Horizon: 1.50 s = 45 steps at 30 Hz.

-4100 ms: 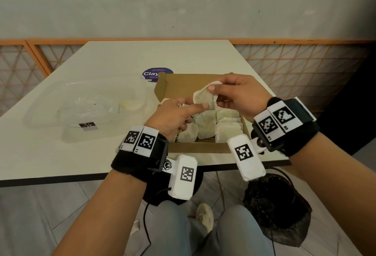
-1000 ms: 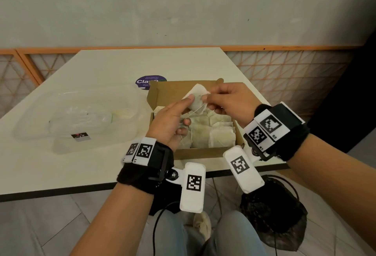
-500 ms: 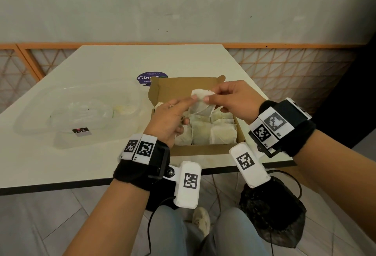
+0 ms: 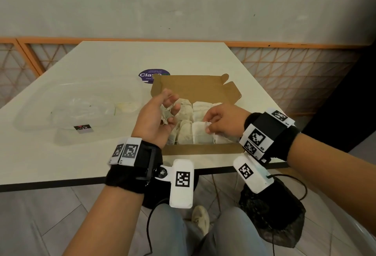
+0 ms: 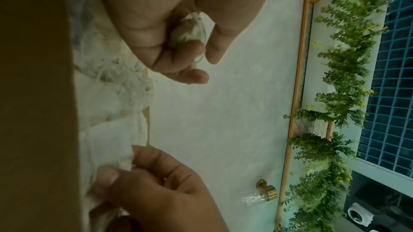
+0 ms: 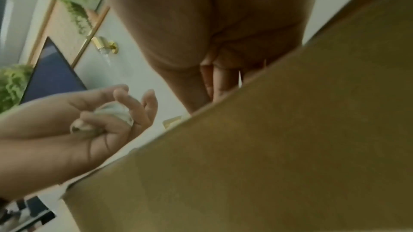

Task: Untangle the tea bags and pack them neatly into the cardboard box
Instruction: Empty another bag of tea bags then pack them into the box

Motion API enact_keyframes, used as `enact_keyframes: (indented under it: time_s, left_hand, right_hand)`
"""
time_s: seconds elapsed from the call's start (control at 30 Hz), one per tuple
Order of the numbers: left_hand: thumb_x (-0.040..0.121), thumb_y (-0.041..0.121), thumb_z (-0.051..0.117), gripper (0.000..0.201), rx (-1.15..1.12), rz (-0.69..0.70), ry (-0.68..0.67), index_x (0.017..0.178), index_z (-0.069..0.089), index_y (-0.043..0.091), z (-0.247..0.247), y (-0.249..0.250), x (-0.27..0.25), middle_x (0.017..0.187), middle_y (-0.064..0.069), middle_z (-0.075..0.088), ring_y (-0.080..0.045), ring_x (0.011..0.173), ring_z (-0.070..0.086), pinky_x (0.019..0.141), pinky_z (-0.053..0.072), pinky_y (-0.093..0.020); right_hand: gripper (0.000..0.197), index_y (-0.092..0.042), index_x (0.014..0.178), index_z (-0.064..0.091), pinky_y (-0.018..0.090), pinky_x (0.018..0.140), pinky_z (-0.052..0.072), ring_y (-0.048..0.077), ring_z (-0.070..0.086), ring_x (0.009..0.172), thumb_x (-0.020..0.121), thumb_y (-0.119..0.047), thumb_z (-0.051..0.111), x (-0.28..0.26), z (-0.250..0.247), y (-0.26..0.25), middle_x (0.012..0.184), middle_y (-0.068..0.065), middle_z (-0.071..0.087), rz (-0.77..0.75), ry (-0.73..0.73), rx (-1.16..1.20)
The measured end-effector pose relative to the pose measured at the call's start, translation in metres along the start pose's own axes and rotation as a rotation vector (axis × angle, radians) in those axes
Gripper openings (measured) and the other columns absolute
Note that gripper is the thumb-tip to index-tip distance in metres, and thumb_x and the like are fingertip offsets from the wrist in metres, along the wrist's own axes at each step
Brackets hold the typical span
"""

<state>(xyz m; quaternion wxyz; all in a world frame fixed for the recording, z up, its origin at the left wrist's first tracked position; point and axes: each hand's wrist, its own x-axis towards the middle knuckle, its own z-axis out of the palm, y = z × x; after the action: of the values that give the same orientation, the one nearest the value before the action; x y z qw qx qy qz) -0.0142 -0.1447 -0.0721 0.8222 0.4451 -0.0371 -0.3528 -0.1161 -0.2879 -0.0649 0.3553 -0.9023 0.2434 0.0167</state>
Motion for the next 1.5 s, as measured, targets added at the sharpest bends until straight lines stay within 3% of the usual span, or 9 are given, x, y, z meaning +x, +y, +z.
enact_keyframes:
  time_s: [0.13, 0.23, 0.37, 0.53, 0.73, 0.97, 1.13, 1.27, 1.5]
  left_hand:
    - [0.095, 0.018, 0.051, 0.016, -0.245, -0.065, -0.045, 0.106, 0.057, 0.007, 0.003, 0.003, 0.0, 0.101, -0.008, 0.063, -0.021, 0.091, 0.066, 0.067, 0.055, -0.024]
    - [0.098, 0.021, 0.043, 0.022, -0.308, -0.101, -0.092, 0.107, 0.055, 0.005, 0.013, 0.002, -0.002, 0.111, -0.012, 0.061, -0.028, 0.105, 0.063, 0.082, 0.053, -0.033]
    - [0.1, 0.023, 0.033, 0.027, -0.229, -0.131, -0.184, 0.101, 0.055, 0.007, 0.033, -0.003, -0.01, 0.08, -0.008, 0.065, -0.022, 0.063, 0.068, 0.056, 0.055, -0.03]
    - [0.093, 0.028, 0.052, 0.016, 0.128, -0.04, -0.177, 0.1, 0.059, 0.015, 0.022, -0.003, -0.006, 0.089, -0.001, 0.063, -0.017, 0.085, 0.06, 0.082, 0.049, -0.033]
    - [0.088, 0.021, 0.065, 0.012, 0.427, 0.032, -0.192, 0.078, 0.058, 0.021, 0.02, 0.002, -0.004, 0.08, 0.007, 0.066, -0.01, 0.079, 0.063, 0.078, 0.048, -0.026]
    - [0.083, 0.013, 0.071, 0.019, 0.68, 0.163, -0.194, 0.071, 0.059, 0.023, 0.025, 0.01, 0.0, 0.065, 0.011, 0.064, -0.001, 0.057, 0.058, 0.059, 0.048, -0.017]
    - [0.08, 0.018, 0.075, 0.011, 0.903, 0.178, -0.25, 0.079, 0.066, 0.024, 0.031, 0.012, -0.002, 0.071, 0.008, 0.064, -0.002, 0.065, 0.058, 0.057, 0.046, -0.012]
    - [0.078, 0.035, 0.075, 0.009, 0.873, 0.15, -0.239, 0.079, 0.071, 0.026, 0.031, 0.009, -0.004, 0.078, 0.01, 0.069, -0.002, 0.069, 0.063, 0.075, 0.047, -0.022]
    - [0.088, 0.024, 0.065, 0.003, 0.655, 0.206, -0.064, 0.086, 0.068, 0.025, 0.031, 0.012, -0.005, 0.097, 0.004, 0.071, -0.007, 0.082, 0.066, 0.076, 0.047, -0.024]
  right_hand:
    - [0.016, -0.012, 0.097, 0.06, 0.008, 0.059, 0.039, 0.011, 0.051, 0.067, 0.084, -0.018, 0.066, -0.005, -0.01, -0.012, 0.08, 0.002, 0.057, -0.143, 0.29, 0.042]
    - [0.024, -0.014, 0.097, 0.06, 0.01, 0.057, 0.039, 0.005, 0.047, 0.062, 0.081, -0.03, 0.069, -0.013, -0.01, -0.034, 0.075, -0.004, 0.053, -0.257, 0.273, 0.153]
    - [0.035, -0.016, 0.106, 0.059, 0.022, 0.062, 0.043, 0.007, 0.051, 0.062, 0.076, -0.026, 0.074, -0.01, 0.002, -0.046, 0.082, -0.001, 0.057, -0.253, 0.097, 0.166]
    - [0.011, -0.011, 0.087, 0.066, 0.022, 0.06, 0.047, 0.012, 0.058, 0.069, 0.086, -0.022, 0.063, -0.004, -0.01, -0.035, 0.078, 0.005, 0.063, -0.183, 0.175, 0.296]
    - [0.019, -0.005, 0.09, 0.064, 0.017, 0.055, 0.051, 0.011, 0.059, 0.059, 0.093, -0.02, 0.053, -0.008, -0.011, -0.028, 0.077, 0.008, 0.064, -0.094, 0.082, 0.845]
    - [0.036, -0.024, 0.112, 0.06, 0.027, 0.082, 0.049, 0.012, 0.061, 0.093, 0.081, -0.042, 0.065, -0.007, -0.026, -0.019, 0.102, -0.002, 0.062, -0.132, 0.269, 0.368]
    - [0.008, -0.019, 0.084, 0.069, 0.006, 0.058, 0.038, -0.008, 0.054, 0.058, 0.077, -0.017, 0.073, -0.009, -0.038, -0.022, 0.067, -0.012, 0.062, -0.211, 0.177, 0.309]
    - [0.003, -0.019, 0.073, 0.072, 0.018, 0.066, 0.041, 0.004, 0.056, 0.067, 0.076, -0.018, 0.073, -0.006, -0.046, -0.018, 0.075, -0.002, 0.068, -0.213, 0.219, 0.255]
    - [0.003, -0.019, 0.079, 0.067, 0.023, 0.065, 0.046, 0.011, 0.053, 0.068, 0.081, -0.019, 0.069, -0.003, -0.049, -0.012, 0.071, -0.001, 0.062, -0.196, 0.181, 0.16]
